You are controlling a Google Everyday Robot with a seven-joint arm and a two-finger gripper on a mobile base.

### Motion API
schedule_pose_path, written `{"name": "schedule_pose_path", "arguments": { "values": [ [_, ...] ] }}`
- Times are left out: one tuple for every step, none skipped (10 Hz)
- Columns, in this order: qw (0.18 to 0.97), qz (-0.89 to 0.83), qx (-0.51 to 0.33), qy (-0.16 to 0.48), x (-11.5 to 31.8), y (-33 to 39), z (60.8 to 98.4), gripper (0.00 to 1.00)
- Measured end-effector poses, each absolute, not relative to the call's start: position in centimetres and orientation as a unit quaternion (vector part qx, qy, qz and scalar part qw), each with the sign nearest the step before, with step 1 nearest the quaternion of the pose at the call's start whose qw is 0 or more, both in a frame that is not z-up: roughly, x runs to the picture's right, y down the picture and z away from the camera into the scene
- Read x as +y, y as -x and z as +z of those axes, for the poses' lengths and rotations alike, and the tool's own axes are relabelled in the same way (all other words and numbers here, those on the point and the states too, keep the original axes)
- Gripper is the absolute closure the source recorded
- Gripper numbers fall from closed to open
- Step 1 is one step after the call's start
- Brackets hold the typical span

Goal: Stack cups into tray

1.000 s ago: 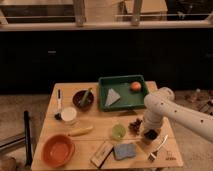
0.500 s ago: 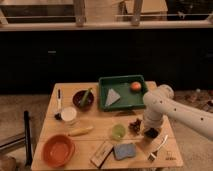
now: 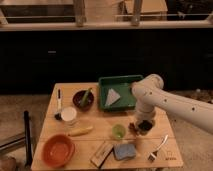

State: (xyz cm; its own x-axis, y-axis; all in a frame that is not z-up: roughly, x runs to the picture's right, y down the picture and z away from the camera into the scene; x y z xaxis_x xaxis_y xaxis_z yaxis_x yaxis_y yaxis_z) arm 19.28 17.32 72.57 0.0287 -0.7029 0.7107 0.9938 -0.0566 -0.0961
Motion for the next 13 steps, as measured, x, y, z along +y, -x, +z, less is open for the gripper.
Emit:
{"name": "schedule_pose_path", "arguments": {
  "values": [
    [0.644, -0.657, -0.231, 0.316, 16.8, -18.2, 72.5, 1.0],
    [0.643, -0.657, -0.228, 0.321, 16.3, -17.3, 72.5, 1.0],
    [0.641, -0.658, -0.225, 0.326, 15.9, -16.1, 72.5, 1.0],
    [0.638, -0.66, -0.221, 0.328, 15.4, -14.9, 72.5, 1.0],
    [0.636, -0.663, -0.218, 0.329, 15.1, -13.6, 72.4, 1.0],
    [0.634, -0.666, -0.216, 0.328, 14.8, -12.5, 72.3, 1.0],
    [0.632, -0.669, -0.213, 0.327, 14.6, -11.7, 72.2, 1.0],
    [0.63, -0.672, -0.211, 0.327, 14.5, -11.0, 72.0, 1.0],
    [0.628, -0.675, -0.21, 0.326, 14.4, -10.1, 71.9, 1.0],
    [0.628, -0.676, -0.209, 0.325, 14.3, -9.6, 71.7, 1.0],
    [0.629, -0.675, -0.208, 0.324, 14.4, -9.1, 71.6, 1.0],
    [0.631, -0.675, -0.209, 0.32, 14.5, -8.2, 71.5, 1.0],
    [0.635, -0.672, -0.212, 0.316, 14.6, -7.6, 71.4, 1.0]
  ]
}}
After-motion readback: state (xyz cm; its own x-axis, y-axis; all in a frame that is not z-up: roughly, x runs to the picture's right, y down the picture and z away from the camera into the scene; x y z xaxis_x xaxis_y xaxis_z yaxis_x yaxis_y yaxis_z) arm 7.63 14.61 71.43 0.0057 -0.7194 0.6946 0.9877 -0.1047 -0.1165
